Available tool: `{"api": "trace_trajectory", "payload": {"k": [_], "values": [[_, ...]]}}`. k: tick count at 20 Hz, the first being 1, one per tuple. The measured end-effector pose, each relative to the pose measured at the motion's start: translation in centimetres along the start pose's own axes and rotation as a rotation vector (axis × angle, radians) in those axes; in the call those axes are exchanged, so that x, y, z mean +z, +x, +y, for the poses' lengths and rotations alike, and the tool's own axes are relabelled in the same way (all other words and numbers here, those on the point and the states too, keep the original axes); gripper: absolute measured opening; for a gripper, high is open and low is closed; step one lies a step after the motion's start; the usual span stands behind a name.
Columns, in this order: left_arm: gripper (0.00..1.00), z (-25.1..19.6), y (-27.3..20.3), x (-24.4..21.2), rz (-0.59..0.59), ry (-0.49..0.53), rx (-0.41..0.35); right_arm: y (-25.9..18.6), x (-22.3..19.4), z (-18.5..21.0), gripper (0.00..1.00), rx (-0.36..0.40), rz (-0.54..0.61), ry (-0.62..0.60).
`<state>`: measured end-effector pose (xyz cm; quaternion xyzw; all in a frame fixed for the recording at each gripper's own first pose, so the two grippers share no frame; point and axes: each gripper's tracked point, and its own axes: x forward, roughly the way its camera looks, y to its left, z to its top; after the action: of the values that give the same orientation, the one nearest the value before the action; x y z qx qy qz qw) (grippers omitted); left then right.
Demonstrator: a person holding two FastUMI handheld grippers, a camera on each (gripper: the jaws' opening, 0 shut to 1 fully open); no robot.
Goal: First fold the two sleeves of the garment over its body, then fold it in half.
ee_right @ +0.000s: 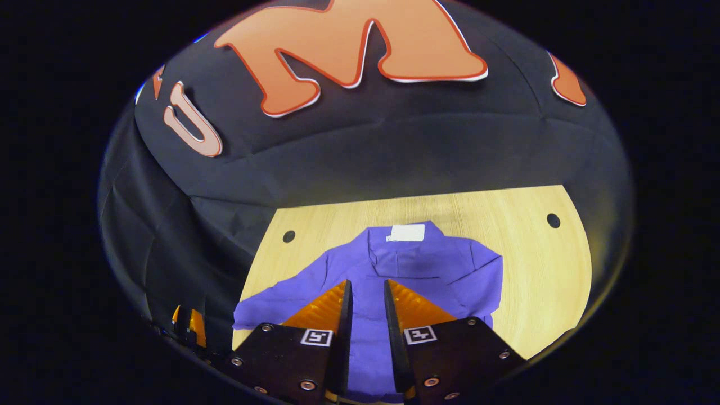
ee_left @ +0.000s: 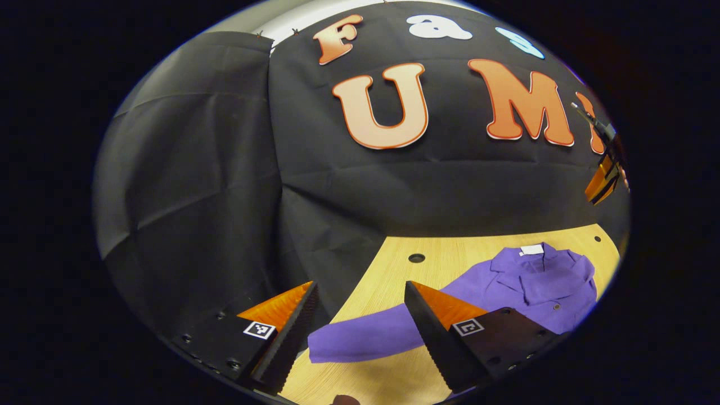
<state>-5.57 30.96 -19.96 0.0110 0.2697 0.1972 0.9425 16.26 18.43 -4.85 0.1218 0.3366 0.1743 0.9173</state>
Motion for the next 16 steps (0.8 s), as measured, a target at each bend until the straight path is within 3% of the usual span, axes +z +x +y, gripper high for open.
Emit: {"api": "trace_trajectory", "payload": {"k": [2, 5, 6, 8, 9, 15, 16], "values": [[0.98, 0.4, 1.1, -1.6, 0.076, -0.055, -0.026, -1.4, 1.3, -0.3, 0.41, -0.010, -0.084, -0.030], [0.98, 2.0, 3.4, -4.4, 0.219, -0.131, -0.030, -3.9, 2.4, -1.2, 0.66, -0.048, -0.200, -0.092], [0.98, 2.4, 4.0, -5.4, 0.276, -0.153, -0.032, -4.7, 2.7, -1.6, 0.60, -0.063, -0.237, -0.113], [0.99, 2.9, 5.1, -7.5, 0.389, -0.182, -0.030, -6.4, 2.7, -2.8, 0.83, -0.107, -0.288, -0.131], [0.99, 3.2, 5.7, -8.7, 0.439, -0.191, -0.020, -6.9, 2.8, -3.0, 0.87, -0.117, -0.314, -0.133], [0.99, 3.8, 7.5, -15.1, 0.731, -0.241, -0.034, -11.3, 1.9, -4.9, 0.93, -0.167, -0.440, -0.200], [0.99, 4.1, 7.5, -16.0, 0.780, -0.266, -0.044, -11.8, 1.6, -5.0, 1.00, -0.169, -0.453, -0.216]]}}
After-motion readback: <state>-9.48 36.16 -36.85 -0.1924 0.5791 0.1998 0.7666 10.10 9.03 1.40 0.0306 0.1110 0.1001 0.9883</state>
